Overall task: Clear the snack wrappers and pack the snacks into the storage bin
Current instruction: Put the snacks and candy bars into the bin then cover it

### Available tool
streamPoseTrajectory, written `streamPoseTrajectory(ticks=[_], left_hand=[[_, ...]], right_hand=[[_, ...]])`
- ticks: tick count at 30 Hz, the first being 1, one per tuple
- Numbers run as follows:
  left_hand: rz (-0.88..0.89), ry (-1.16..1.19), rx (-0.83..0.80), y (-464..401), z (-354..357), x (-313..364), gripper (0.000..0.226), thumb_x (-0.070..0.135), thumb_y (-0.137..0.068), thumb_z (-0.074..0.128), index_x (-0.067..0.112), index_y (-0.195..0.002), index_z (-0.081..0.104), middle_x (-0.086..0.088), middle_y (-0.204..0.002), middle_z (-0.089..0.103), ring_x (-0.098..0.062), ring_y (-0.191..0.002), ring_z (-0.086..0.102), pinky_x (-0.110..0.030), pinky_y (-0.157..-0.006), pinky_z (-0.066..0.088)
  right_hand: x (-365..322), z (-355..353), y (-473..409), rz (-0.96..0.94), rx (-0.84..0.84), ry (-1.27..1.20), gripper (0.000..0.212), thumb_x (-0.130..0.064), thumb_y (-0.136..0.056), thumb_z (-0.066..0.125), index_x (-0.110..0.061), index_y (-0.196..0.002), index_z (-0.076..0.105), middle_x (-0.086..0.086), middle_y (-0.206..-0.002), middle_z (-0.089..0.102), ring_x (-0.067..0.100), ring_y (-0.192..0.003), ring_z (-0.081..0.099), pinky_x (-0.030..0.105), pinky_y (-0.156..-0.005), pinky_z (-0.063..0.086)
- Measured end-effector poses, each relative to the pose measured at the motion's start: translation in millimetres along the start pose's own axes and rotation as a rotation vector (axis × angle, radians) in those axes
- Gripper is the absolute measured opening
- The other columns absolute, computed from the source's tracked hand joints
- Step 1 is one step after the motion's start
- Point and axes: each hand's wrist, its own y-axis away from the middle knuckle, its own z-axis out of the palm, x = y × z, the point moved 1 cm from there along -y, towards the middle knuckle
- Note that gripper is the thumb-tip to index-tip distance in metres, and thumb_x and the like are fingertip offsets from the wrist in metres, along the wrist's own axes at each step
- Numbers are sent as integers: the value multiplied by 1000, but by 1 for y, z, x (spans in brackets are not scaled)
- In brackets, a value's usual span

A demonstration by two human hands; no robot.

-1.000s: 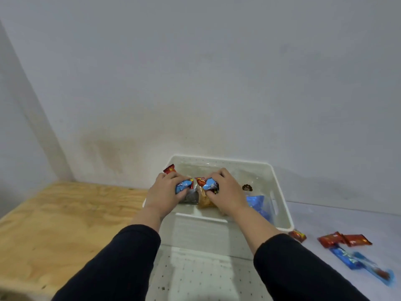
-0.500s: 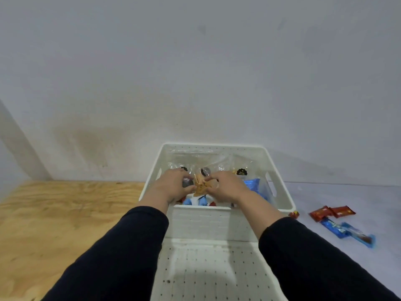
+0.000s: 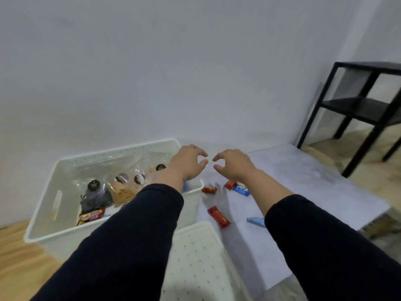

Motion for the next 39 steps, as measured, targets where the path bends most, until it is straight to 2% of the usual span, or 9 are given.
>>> streamPoseTrajectory(ticks=[6,9,15,19,23,28,32,36,39], left_hand=[[61,166,-131,-7,85,67,32,29,-93,52,22,-122,62,-3,-136,47,-21,-129,42,-36,-106,36],[9,152,-199,0,126,68,38,26,-92,54,21,-129,56,-4,-142,41,-23,-134,36,-35,-110,31],[-204,-50,-225,12,191,40,57,38,-93,48,28,-146,28,-2,-160,10,-29,-148,4,-50,-118,15],[-341,-150,-246,13,224,20,66,48,-94,39,31,-150,10,1,-161,-11,-36,-147,-11,-57,-116,4],[-442,-132,-227,-6,246,9,71,51,-93,38,30,-152,4,1,-160,-15,-36,-146,-15,-58,-116,-2],[-361,-152,-100,-49,258,12,77,52,-89,46,29,-152,8,0,-160,-14,-39,-145,-15,-63,-114,2],[-300,-185,-109,-87,265,10,87,71,-78,47,44,-148,1,4,-159,-20,-38,-142,-25,-67,-109,-7],[-230,-243,-92,-104,274,1,74,73,-76,42,49,-144,22,2,-158,18,-39,-146,6,-67,-109,7],[-208,-244,52,-107,279,-5,58,62,-83,35,37,-135,48,2,-137,53,-31,-130,44,-55,-103,29]], right_hand=[[64,39,44,190,-91,-17,34,-40,-91,47,-27,-118,62,4,-121,62,27,-111,55,38,-89,45],[88,72,62,230,-135,-55,37,-40,-91,48,-29,-124,59,4,-132,57,26,-121,51,40,-98,43],[127,132,82,315,-217,-74,60,-52,-93,40,-29,-147,27,9,-159,15,30,-148,5,50,-118,9],[143,165,77,281,-176,-47,76,-67,-89,31,-32,-152,6,8,-162,-6,30,-148,-14,54,-117,-4],[168,181,49,219,-122,-52,77,-73,-85,26,-39,-150,1,3,-161,-13,29,-146,-21,55,-117,-9],[204,182,2,167,-108,22,84,-81,-78,25,-44,-149,1,4,-160,-18,36,-144,-24,60,-114,-12],[226,177,-42,9,-114,102,92,-85,-73,30,-44,-148,-4,4,-160,-19,38,-143,-25,63,-113,-11],[242,180,-75,-153,-176,69,92,-82,-73,39,-44,-149,3,-1,-162,-1,36,-147,-13,62,-115,-3],[246,185,-84,-164,-173,-12,78,-78,-71,44,-44,-140,34,-1,-153,32,35,-142,20,53,-112,22]])
